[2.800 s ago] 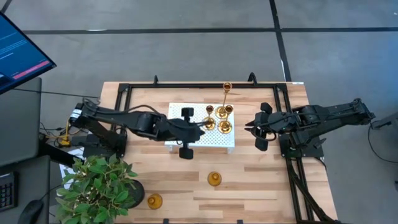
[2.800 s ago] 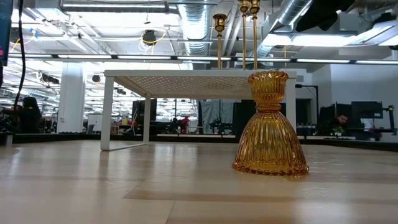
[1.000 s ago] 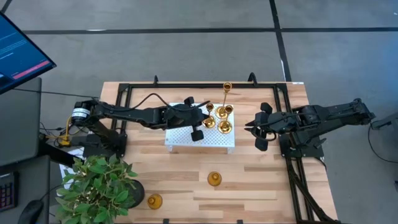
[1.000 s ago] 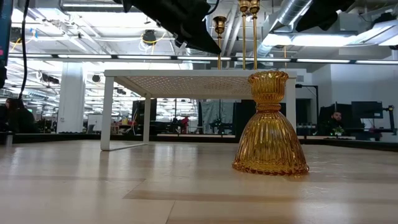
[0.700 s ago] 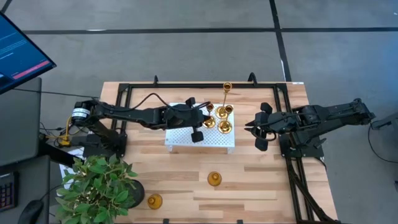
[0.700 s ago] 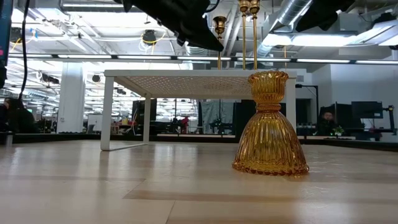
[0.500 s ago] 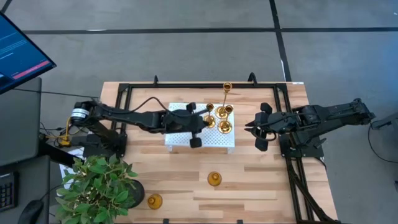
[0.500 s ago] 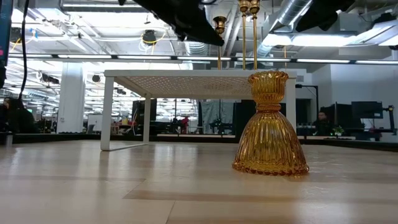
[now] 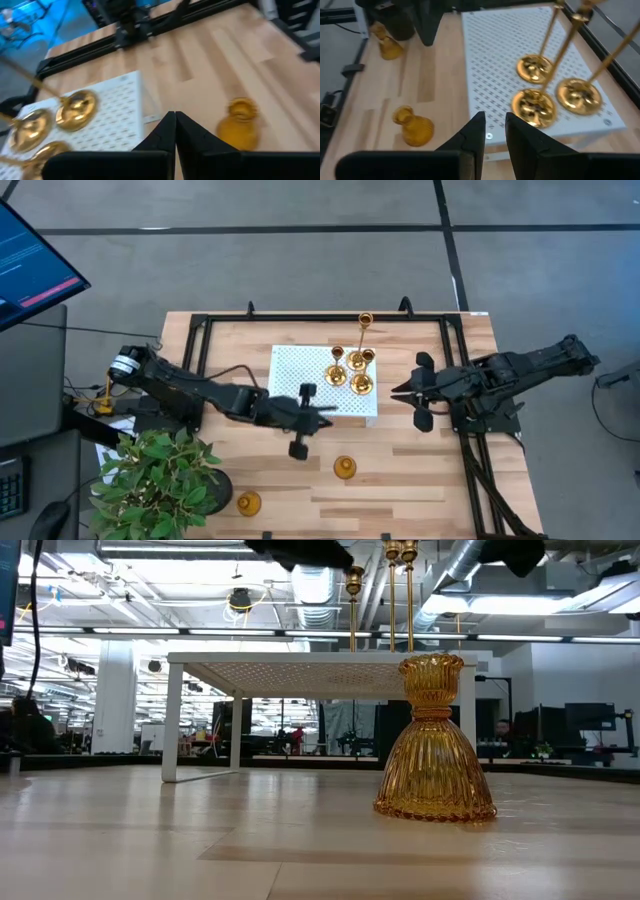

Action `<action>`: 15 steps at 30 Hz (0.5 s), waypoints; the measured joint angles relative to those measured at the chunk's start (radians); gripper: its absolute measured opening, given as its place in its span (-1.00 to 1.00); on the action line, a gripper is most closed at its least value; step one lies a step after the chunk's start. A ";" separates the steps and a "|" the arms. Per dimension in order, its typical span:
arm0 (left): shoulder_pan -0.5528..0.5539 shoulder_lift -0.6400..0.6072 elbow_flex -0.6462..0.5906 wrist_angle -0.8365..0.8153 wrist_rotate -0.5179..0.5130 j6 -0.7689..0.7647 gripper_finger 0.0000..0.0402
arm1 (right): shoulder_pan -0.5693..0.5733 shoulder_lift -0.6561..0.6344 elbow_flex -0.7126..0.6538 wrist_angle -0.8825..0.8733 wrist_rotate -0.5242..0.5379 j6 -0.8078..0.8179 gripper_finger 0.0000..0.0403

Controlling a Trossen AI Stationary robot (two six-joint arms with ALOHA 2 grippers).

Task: Pick & Place candle stick holders
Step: Put the top brown vase candle holder on the shelf

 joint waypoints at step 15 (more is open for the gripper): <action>-0.189 0.007 0.000 0.001 0.141 -0.027 -0.97 | 0.149 0.127 0.000 0.144 0.000 0.000 -0.67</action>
